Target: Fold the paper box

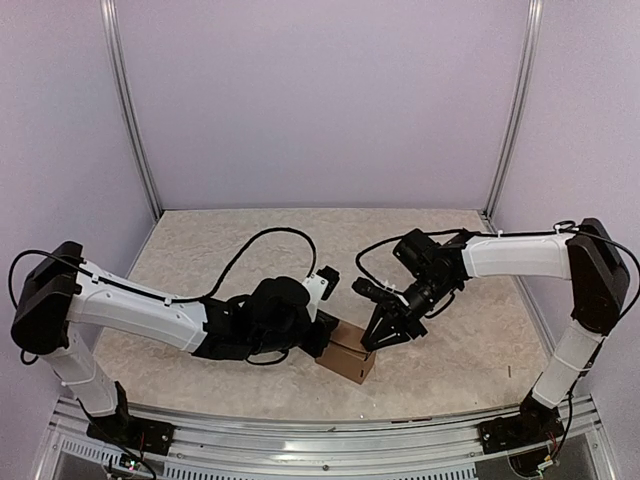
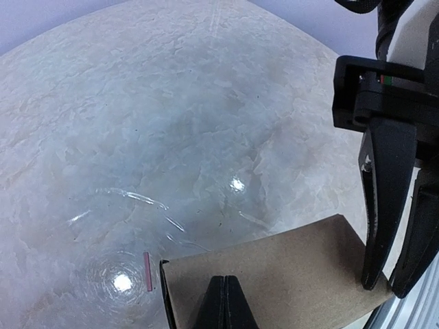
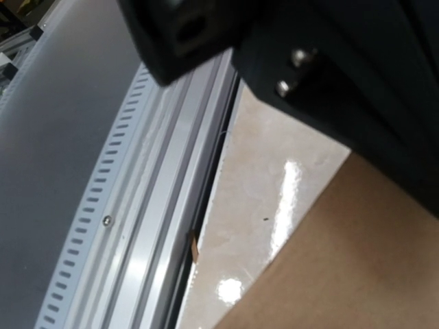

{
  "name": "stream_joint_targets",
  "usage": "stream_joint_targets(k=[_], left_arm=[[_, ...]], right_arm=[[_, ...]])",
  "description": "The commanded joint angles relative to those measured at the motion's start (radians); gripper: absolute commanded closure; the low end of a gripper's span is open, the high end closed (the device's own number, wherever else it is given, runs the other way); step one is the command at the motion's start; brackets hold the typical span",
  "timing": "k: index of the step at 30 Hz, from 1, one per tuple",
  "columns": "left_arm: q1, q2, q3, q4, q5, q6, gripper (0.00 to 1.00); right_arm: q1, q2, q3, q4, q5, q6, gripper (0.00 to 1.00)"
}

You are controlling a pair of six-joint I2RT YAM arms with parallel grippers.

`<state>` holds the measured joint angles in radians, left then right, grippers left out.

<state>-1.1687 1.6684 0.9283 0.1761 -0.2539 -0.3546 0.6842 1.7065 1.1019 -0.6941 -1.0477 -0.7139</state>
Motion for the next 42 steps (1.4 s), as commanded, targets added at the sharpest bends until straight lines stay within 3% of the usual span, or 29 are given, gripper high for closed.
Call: stream_joint_targets(k=[1, 13, 19, 22, 26, 32, 36, 42], left_arm=[[-0.015, 0.071, -0.043, -0.007, -0.085, 0.05, 1.0], [-0.047, 0.063, -0.101, 0.049, -0.189, 0.113, 1.0], [-0.04, -0.06, -0.04, 0.059, -0.224, 0.264, 1.0], [-0.033, -0.074, 0.044, -0.005, -0.237, 0.281, 1.0], [-0.025, -0.076, 0.024, 0.008, -0.209, 0.293, 1.0], [-0.046, -0.032, -0.051, 0.024, -0.16, 0.278, 1.0], [-0.102, 0.058, -0.076, 0.054, -0.262, 0.343, 1.0], [-0.134, 0.18, -0.095, 0.132, -0.361, 0.407, 1.0]], right_arm=[[-0.002, 0.043, -0.048, -0.016, 0.09, 0.003, 0.83], [-0.002, 0.061, -0.116, 0.094, 0.253, 0.054, 0.84], [-0.002, -0.063, -0.012, 0.017, 0.196, 0.001, 0.83], [-0.002, -0.09, 0.076, -0.049, 0.221, -0.034, 0.83], [-0.002, -0.133, 0.08, -0.029, 0.207, -0.02, 0.82], [-0.002, -0.12, -0.021, 0.031, 0.22, -0.026, 0.82], [0.0, -0.076, -0.105, 0.117, 0.246, -0.02, 0.82], [0.0, -0.029, -0.114, 0.103, 0.279, -0.042, 0.83]])
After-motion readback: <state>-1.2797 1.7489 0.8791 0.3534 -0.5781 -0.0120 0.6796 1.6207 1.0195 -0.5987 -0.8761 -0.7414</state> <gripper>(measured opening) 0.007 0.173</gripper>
